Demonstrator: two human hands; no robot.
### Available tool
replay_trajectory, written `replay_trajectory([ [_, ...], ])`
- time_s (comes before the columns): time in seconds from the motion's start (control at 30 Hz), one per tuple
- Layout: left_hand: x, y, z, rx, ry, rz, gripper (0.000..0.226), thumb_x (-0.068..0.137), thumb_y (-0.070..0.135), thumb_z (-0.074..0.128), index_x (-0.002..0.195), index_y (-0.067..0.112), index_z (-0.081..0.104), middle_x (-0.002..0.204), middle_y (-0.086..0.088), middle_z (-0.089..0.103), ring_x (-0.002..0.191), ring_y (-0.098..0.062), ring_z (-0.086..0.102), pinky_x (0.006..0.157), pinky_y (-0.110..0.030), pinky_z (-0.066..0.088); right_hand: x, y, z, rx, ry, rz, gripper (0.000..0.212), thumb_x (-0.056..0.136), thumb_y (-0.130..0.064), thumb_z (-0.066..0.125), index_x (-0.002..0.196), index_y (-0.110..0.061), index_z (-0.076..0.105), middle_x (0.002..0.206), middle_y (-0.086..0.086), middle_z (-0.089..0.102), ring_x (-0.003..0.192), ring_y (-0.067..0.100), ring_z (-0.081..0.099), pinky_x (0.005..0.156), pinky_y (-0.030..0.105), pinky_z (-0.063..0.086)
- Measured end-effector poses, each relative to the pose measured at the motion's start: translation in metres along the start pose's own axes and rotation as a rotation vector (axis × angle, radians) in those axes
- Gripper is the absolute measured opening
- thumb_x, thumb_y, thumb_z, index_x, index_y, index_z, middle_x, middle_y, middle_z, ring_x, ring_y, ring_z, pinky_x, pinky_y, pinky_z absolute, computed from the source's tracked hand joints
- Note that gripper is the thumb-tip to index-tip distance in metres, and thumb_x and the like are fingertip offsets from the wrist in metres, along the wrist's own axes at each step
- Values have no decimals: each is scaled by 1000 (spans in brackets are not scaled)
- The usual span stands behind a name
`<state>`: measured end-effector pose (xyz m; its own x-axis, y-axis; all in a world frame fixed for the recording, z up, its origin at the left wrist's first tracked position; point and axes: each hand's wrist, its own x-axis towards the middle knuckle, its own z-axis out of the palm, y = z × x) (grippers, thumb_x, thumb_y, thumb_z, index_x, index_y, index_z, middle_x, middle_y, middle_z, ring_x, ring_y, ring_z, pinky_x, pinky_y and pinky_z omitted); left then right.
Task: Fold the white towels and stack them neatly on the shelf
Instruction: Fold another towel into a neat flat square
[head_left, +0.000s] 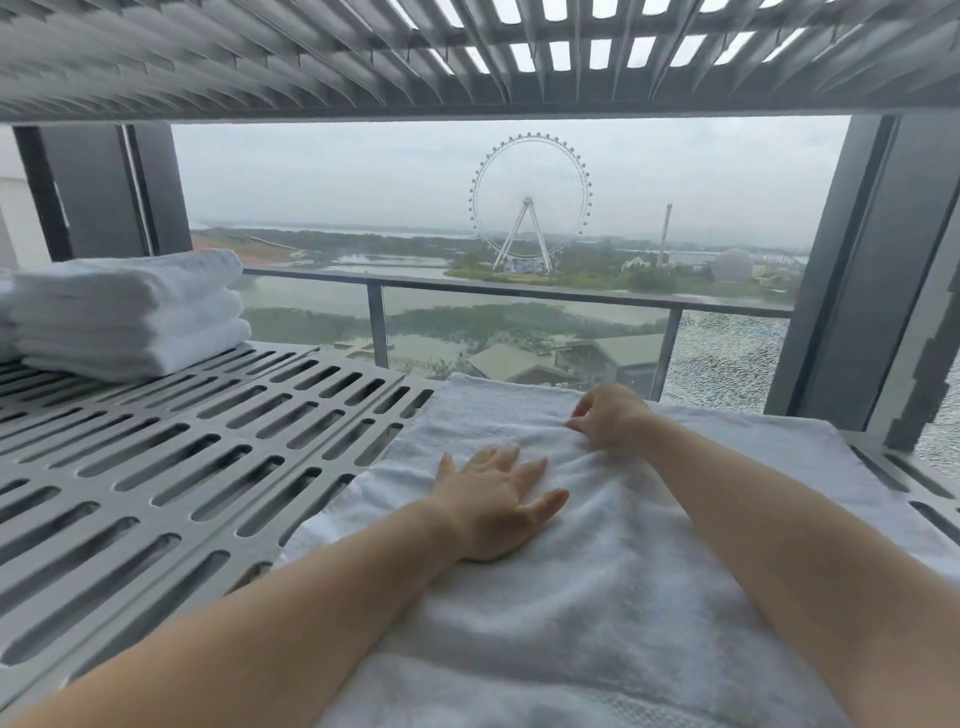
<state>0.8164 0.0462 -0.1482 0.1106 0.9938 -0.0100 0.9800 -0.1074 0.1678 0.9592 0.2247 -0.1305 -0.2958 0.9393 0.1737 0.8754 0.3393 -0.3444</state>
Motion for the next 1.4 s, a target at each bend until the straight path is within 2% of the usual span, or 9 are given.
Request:
replay_trajectory([
  [0.17, 0, 1, 3, -25, 30, -17, 61, 91, 63, 16, 147, 38, 11, 158, 5, 1, 144, -14, -5, 114, -52, -7, 13, -7, 3, -131, 131, -29, 16, 84, -35, 63, 89, -21, 69, 103, 2, 67, 100, 23, 60, 89, 36, 46],
  [0.37, 14, -7, 1, -27, -21, -55, 66, 86, 71, 13, 145, 41, 8, 158, 6, -1, 144, -14, -6, 110, -55, -9, 23, 17, 1, 101, 69, -132, 22, 89, -35, 53, 105, -21, 59, 116, 6, 62, 96, 20, 55, 83, 28, 41],
  [0.47, 41, -8, -9, -74, -55, -117, 72, 84, 74, 11, 146, 39, 9, 158, 4, 1, 144, -16, -4, 110, -59, -5, 22, 42, 3, -68, -123, -107, 50, 94, -52, 32, 139, -32, 34, 151, 0, 29, 138, 20, 26, 112, 46, 21],
  [0.57, 71, -5, -15, 1, -57, -141, 76, 83, 75, 12, 147, 35, 10, 158, 2, 4, 144, -19, -1, 111, -62, 2, 18, 53, 8, -193, -218, -97, 55, 93, -60, 17, 143, -39, 21, 156, -8, 13, 143, 15, 7, 114, 52, 7],
  [0.67, 88, 0, -10, 44, -62, -145, 78, 81, 77, 14, 146, 37, 7, 158, 1, 2, 144, -25, -1, 108, -67, 0, 23, 51, 9, -125, -210, -77, 57, 93, -60, 15, 143, -34, 26, 155, -6, 18, 143, 16, 11, 114, 51, 8],
  [0.83, 93, -6, 1, 18, 24, -131, 70, 84, 74, 13, 145, 41, 5, 158, 2, 0, 144, -23, -2, 107, -66, -5, 36, 39, 2, 61, -26, -27, 36, 93, -47, 40, 111, -26, 63, 120, 1, 63, 108, 23, 56, 97, 46, 41],
  [1.03, 94, -6, 3, 24, 31, -139, 68, 85, 72, 14, 145, 41, 5, 158, 2, 0, 144, -22, -2, 107, -63, -7, 58, 17, 10, 37, 14, -3, 22, 84, -40, 62, 101, -26, 68, 118, 1, 64, 106, 22, 58, 89, 28, 44],
  [1.17, 97, -9, 7, 10, 46, -135, 67, 85, 72, 14, 145, 43, 6, 158, 4, 0, 144, -21, -3, 107, -62, -8, 64, 12, 15, -47, 204, -10, 9, 85, -33, 62, 88, -26, 67, 106, 2, 67, 96, 22, 61, 79, 29, 43],
  [1.4, 98, -12, 5, 13, 32, -139, 68, 83, 75, 13, 144, 45, 6, 158, 6, -1, 144, -21, -4, 106, -63, -9, 49, 31, -4, 235, 242, -133, 24, 92, -26, 52, 109, -15, 65, 102, 6, 69, 89, 21, 62, 75, 27, 45],
])
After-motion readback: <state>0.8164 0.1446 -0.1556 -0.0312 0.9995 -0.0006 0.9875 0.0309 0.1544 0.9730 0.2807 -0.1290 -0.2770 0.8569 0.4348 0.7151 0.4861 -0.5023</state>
